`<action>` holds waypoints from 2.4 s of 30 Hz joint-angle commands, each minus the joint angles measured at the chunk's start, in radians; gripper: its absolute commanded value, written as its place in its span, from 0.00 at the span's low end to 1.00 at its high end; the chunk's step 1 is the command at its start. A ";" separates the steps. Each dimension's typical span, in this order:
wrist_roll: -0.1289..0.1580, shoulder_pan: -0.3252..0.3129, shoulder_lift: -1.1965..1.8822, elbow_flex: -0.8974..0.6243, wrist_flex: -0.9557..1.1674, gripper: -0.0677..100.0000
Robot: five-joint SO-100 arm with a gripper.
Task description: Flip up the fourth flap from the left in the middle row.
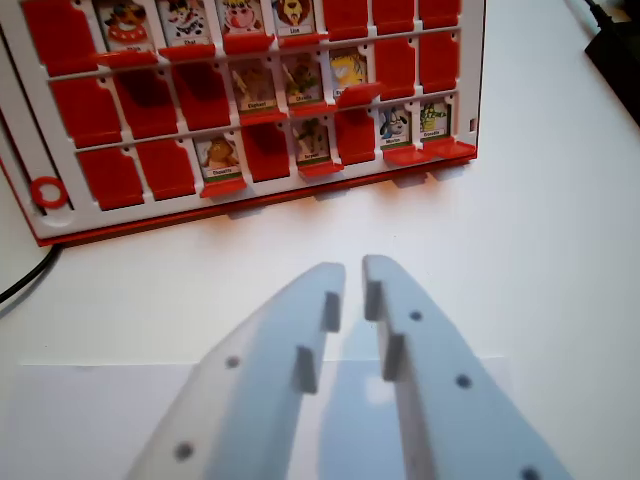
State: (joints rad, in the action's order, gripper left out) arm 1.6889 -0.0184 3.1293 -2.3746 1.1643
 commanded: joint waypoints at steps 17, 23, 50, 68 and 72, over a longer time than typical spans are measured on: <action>0.038 0.037 -0.351 -0.238 -0.531 0.02; 0.032 0.048 -0.583 -0.216 -0.718 0.02; 0.026 0.106 -1.198 0.078 -1.035 0.02; 0.025 0.120 -1.391 0.247 -1.097 0.02; 0.008 0.123 -1.410 0.302 -1.089 0.02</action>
State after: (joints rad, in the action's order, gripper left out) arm 1.7073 0.0859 1.7058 -2.2028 0.0890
